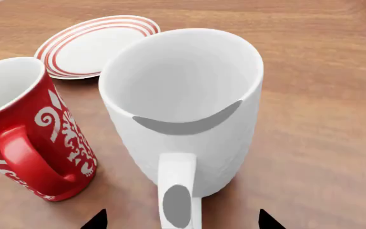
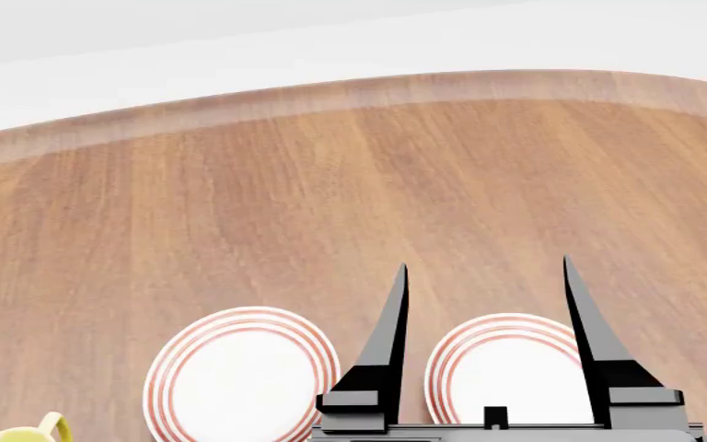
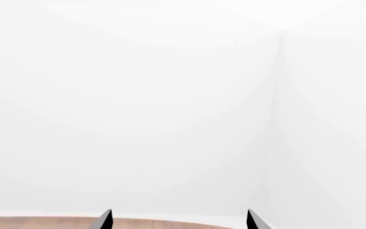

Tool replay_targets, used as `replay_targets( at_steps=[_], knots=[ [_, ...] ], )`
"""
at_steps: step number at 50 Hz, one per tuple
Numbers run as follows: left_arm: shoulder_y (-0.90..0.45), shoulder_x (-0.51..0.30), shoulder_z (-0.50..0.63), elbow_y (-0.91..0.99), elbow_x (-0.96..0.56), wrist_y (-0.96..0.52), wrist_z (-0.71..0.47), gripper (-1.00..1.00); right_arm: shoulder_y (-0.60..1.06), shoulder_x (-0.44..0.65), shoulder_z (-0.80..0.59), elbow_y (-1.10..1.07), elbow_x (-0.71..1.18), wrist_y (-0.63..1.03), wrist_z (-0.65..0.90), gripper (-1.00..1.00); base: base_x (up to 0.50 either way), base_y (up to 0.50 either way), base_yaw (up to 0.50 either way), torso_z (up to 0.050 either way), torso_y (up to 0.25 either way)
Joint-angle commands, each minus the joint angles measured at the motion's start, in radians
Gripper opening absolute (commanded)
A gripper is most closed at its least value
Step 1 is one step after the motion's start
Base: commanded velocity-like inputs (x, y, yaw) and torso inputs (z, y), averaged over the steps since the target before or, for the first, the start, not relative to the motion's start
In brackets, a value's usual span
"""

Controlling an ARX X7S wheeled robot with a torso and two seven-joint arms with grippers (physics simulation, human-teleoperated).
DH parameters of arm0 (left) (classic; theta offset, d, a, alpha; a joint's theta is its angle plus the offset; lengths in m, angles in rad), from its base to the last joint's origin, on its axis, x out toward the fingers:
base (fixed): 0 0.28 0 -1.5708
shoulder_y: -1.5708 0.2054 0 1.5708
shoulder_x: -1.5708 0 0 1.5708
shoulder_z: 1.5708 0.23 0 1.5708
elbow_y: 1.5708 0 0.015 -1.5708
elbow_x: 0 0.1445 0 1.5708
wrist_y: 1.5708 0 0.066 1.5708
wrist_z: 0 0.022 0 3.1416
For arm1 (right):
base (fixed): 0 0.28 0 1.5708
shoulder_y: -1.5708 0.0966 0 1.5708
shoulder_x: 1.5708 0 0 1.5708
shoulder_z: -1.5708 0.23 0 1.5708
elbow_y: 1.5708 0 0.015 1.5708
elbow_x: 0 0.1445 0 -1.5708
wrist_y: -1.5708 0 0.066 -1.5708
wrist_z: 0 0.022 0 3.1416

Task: Put the white mug on the left plate.

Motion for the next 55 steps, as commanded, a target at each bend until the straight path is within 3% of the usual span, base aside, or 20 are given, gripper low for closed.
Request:
replay_targets(
  at_steps=[1, 3, 4, 25, 55],
  knots=[
    [-0.007, 0.007, 0.005, -0.026, -0.002, 0.011, -0.007, 1.00, -0.002, 0.004, -0.001, 0.004, 0.004, -0.006, 0.003, 1.00, 0.00, 0.00, 0.00, 0.000, 0.000],
    [-0.006, 0.007, 0.006, -0.025, 0.000, 0.014, -0.012, 1.00, 0.000, 0.004, -0.003, 0.004, 0.003, -0.005, 0.004, 1.00, 0.00, 0.00, 0.00, 0.000, 0.000],
    [-0.008, 0.008, 0.004, -0.031, 0.007, 0.026, -0.021, -1.00, 0.000, 0.003, -0.003, 0.003, 0.004, -0.003, 0.005, 1.00, 0.00, 0.00, 0.00, 0.000, 0.000],
    [-0.015, -0.005, 0.010, 0.010, 0.013, 0.008, -0.033, -1.00, 0.004, 0.006, -0.007, 0.003, 0.009, -0.002, 0.012, 1.00, 0.00, 0.00, 0.00, 0.000, 0.000],
    [-0.044, -0.025, 0.004, 0.359, 0.015, -0.167, -0.029, -1.00, 0.012, 0.013, -0.012, -0.008, 0.014, 0.012, 0.023, 1.00, 0.00, 0.00, 0.00, 0.000, 0.000]
  ],
)
